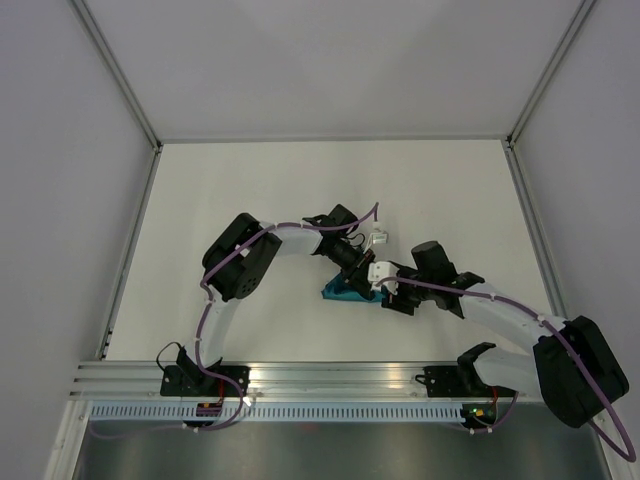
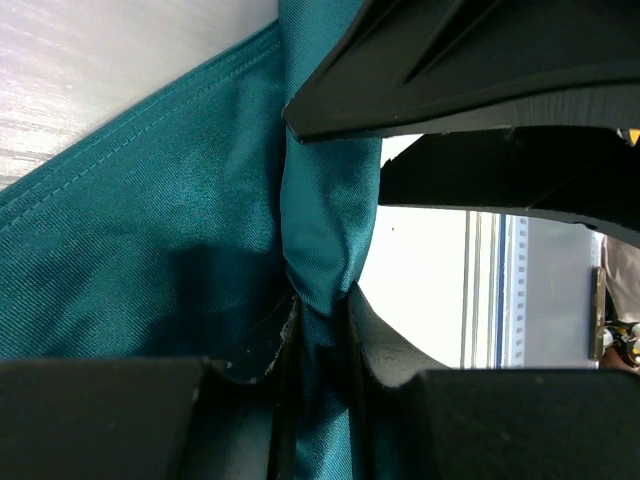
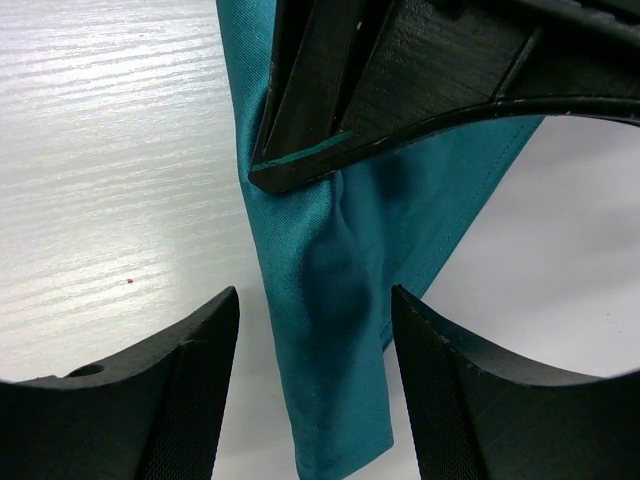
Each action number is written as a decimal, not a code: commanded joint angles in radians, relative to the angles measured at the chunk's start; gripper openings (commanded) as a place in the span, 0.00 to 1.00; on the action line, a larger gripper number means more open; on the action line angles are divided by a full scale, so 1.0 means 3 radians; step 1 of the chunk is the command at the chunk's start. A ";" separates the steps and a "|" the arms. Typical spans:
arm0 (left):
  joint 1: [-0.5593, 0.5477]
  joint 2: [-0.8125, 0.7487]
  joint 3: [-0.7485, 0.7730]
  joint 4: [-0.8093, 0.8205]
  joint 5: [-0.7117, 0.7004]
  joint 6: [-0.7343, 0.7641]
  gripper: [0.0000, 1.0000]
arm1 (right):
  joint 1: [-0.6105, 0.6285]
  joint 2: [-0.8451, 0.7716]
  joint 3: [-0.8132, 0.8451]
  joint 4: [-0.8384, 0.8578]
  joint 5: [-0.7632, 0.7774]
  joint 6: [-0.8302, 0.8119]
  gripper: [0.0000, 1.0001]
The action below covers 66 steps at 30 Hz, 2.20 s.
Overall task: Fold the napkin, place the utensils inside, and roll it up
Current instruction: Roll the napkin with the utensil
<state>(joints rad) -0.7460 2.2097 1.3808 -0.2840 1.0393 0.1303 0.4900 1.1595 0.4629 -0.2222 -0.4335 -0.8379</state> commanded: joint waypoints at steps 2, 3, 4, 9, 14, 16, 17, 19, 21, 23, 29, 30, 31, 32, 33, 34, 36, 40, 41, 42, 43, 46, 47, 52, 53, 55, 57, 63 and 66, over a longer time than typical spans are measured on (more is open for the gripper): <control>-0.0014 0.0243 -0.0062 -0.0260 -0.0417 -0.0010 0.04 | 0.0079 -0.0071 -0.0019 0.0188 0.0075 0.0001 0.68; -0.0014 0.0238 -0.0057 -0.0265 -0.0417 -0.0010 0.04 | 0.0090 -0.0081 -0.0014 0.0188 0.0080 0.0001 0.68; -0.0014 0.0243 -0.0057 -0.0265 -0.0412 -0.0010 0.04 | 0.0105 -0.0106 -0.0014 0.0188 0.0090 0.0006 0.68; -0.0014 0.0228 -0.0062 -0.0275 -0.0432 -0.0025 0.04 | 0.0238 -0.0087 0.0016 0.0199 0.0146 0.0042 0.68; -0.0009 0.0228 -0.0072 -0.0280 -0.0437 -0.0035 0.04 | 0.0407 0.0026 -0.0014 0.0245 0.0269 0.0042 0.68; -0.0014 0.0212 -0.0082 -0.0280 -0.0437 -0.0030 0.04 | 0.0468 0.0098 -0.0019 0.0291 0.0325 0.0042 0.68; -0.0014 0.0207 -0.0082 -0.0280 -0.0442 -0.0025 0.04 | 0.0488 0.0128 -0.0019 0.0301 0.0335 0.0037 0.68; -0.0014 0.0197 -0.0082 -0.0280 -0.0448 -0.0010 0.05 | 0.0489 0.0195 -0.0024 0.0332 0.0356 0.0037 0.66; -0.0014 0.0202 -0.0077 -0.0280 -0.0442 -0.0005 0.11 | 0.0499 0.0246 -0.0030 0.0342 0.0376 0.0027 0.62; -0.0014 0.0192 -0.0082 -0.0280 -0.0427 -0.0005 0.18 | 0.0499 0.0302 -0.0035 0.0347 0.0417 0.0017 0.57; -0.0014 0.0120 -0.0087 -0.0280 -0.0453 0.0000 0.32 | 0.0499 0.0384 -0.0060 0.0281 0.0463 -0.0024 0.35; -0.0004 0.0105 -0.0082 -0.0275 -0.0468 0.0000 0.36 | 0.0499 0.0389 -0.0055 0.0265 0.0463 -0.0029 0.31; 0.0001 0.0080 -0.0087 -0.0265 -0.0473 -0.0010 0.38 | 0.0494 0.0394 -0.0055 0.0255 0.0463 -0.0035 0.27; 0.0012 0.0029 -0.0087 -0.0240 -0.0478 -0.0045 0.40 | 0.0494 0.0399 -0.0050 0.0214 0.0463 -0.0040 0.23; 0.0017 0.0003 -0.0093 -0.0194 -0.0483 -0.0071 0.44 | 0.0499 0.0405 -0.0050 0.0189 0.0458 -0.0045 0.22; 0.0027 -0.0028 -0.0088 -0.0178 -0.0478 -0.0086 0.45 | 0.0494 0.0410 -0.0045 0.0173 0.0458 -0.0050 0.22; 0.0027 -0.0104 -0.0072 -0.0117 -0.0514 -0.0102 0.45 | 0.0494 0.0430 -0.0045 0.0122 0.0443 -0.0060 0.20; 0.0088 -0.0243 -0.0082 0.0016 -0.0631 -0.0204 0.45 | 0.0494 0.0512 0.0062 -0.0021 0.0402 -0.0045 0.18; 0.0104 -0.0283 -0.0092 0.0057 -0.0682 -0.0245 0.45 | 0.0489 0.0532 0.0083 -0.0077 0.0397 -0.0040 0.17; 0.0119 -0.0324 -0.0118 0.0082 -0.0769 -0.0260 0.45 | 0.0489 0.0563 0.0108 -0.0108 0.0387 -0.0030 0.17; 0.0150 -0.0411 -0.0138 0.0153 -0.0825 -0.0301 0.45 | 0.0479 0.0583 0.0154 -0.0144 0.0356 -0.0029 0.16; 0.0252 -0.0625 -0.0261 0.0363 -0.0989 -0.0398 0.45 | 0.0453 0.0645 0.0267 -0.0292 0.0249 -0.0009 0.16; 0.0277 -0.0682 -0.0307 0.0430 -0.1050 -0.0398 0.45 | 0.0428 0.0660 0.0282 -0.0348 0.0223 -0.0004 0.15; 0.0426 -0.1045 -0.0578 0.0711 -0.1393 -0.0593 0.45 | 0.0356 0.0762 0.0415 -0.0476 0.0116 0.0001 0.15; 0.0436 -0.1172 -0.0624 0.0808 -0.1525 -0.0618 0.45 | 0.0310 0.0813 0.0446 -0.0537 0.0070 -0.0014 0.15; 0.0446 -0.1301 -0.0787 0.0905 -0.1684 -0.0669 0.45 | 0.0269 0.0880 0.0553 -0.0629 0.0019 -0.0050 0.15; 0.0446 -0.1510 -0.1016 0.1160 -0.1746 -0.0680 0.45 | 0.0187 0.1023 0.0645 -0.0788 -0.0058 -0.0116 0.15; 0.0385 -0.2133 -0.1839 0.1998 -0.2088 -0.0680 0.45 | -0.0089 0.1493 0.1095 -0.1329 -0.0339 -0.0315 0.15; 0.0228 -0.2405 -0.2218 0.2397 -0.2359 -0.0593 0.45 | -0.0186 0.1708 0.1305 -0.1519 -0.0385 -0.0352 0.15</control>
<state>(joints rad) -0.6357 1.5719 0.7998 0.2253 0.4393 -0.0383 0.4625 1.5959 0.8337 -0.5259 -0.5526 -0.8948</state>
